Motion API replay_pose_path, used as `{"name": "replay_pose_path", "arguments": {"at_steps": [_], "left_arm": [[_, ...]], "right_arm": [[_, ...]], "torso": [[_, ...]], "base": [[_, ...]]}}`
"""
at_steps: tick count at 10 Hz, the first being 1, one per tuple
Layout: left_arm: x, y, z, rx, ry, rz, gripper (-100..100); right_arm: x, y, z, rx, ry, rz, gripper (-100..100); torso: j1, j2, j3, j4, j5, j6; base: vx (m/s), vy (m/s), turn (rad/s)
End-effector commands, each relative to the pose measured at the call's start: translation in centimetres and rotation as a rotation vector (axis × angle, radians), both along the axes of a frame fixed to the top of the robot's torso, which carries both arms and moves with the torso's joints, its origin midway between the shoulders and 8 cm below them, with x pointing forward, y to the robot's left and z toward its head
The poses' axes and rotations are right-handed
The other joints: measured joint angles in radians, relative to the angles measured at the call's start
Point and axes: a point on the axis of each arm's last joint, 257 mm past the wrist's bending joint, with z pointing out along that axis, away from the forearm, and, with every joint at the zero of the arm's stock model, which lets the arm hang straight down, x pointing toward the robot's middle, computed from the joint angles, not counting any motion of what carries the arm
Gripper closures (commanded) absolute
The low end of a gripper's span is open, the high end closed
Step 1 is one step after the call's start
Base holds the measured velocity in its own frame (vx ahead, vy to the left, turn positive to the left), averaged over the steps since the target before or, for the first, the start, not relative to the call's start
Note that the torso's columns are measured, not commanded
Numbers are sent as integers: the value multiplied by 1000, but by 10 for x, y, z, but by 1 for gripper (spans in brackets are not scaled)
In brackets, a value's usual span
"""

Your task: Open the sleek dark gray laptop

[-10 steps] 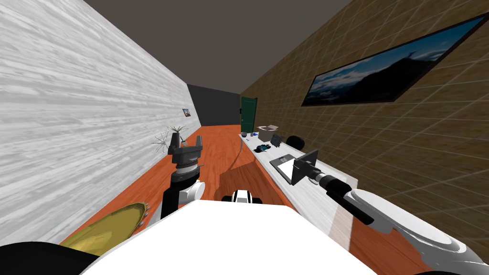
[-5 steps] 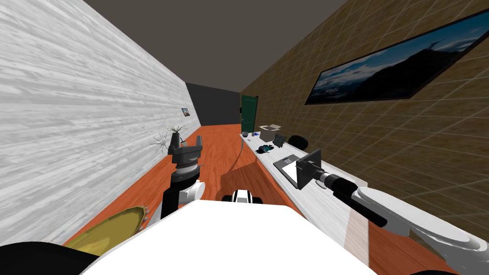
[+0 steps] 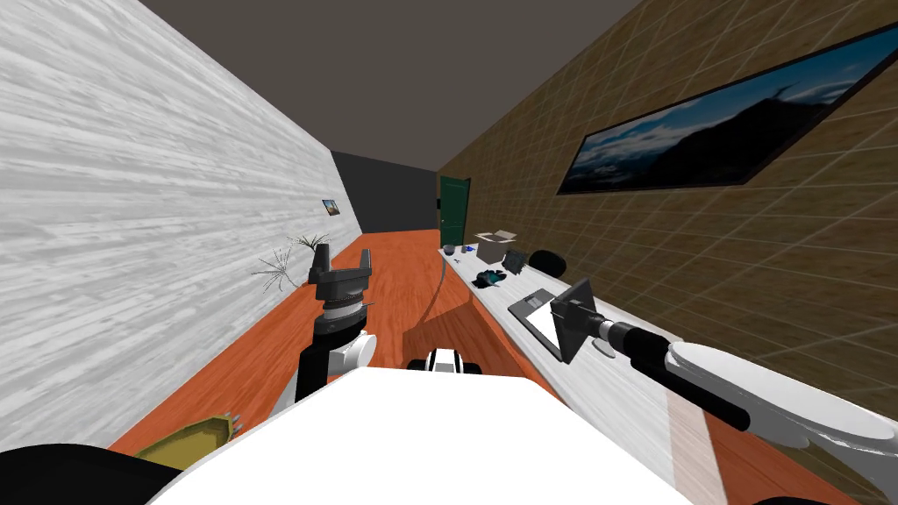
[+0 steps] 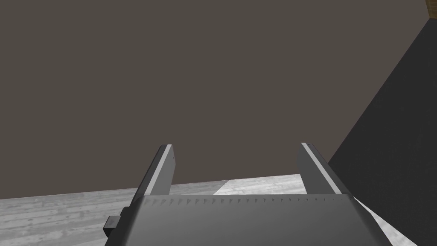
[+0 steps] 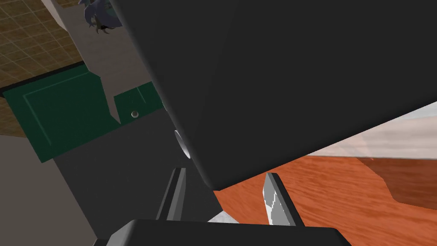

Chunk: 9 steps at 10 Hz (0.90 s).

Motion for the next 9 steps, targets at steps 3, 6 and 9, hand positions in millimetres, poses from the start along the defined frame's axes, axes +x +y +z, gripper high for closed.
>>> {"name": "replay_pose_path", "arguments": {"at_steps": [3,6,9], "left_arm": [[0,0,0,0,0,0,0],[0,0,0,0,0,0,0],[0,0,0,0,0,0,0]], "right_arm": [[-21,-11,-20,-41,107,22,100],[-39,-22,-34,-91,215,48,100],[-53,-35,-49,-122,257,37,100]], "torso": [[-3,5,3,3,1,3],[1,8,4,4,4,6],[1,4,2,3,3,3]], "base": [[96,58,-16],[111,81,-75],[109,80,7]]}}
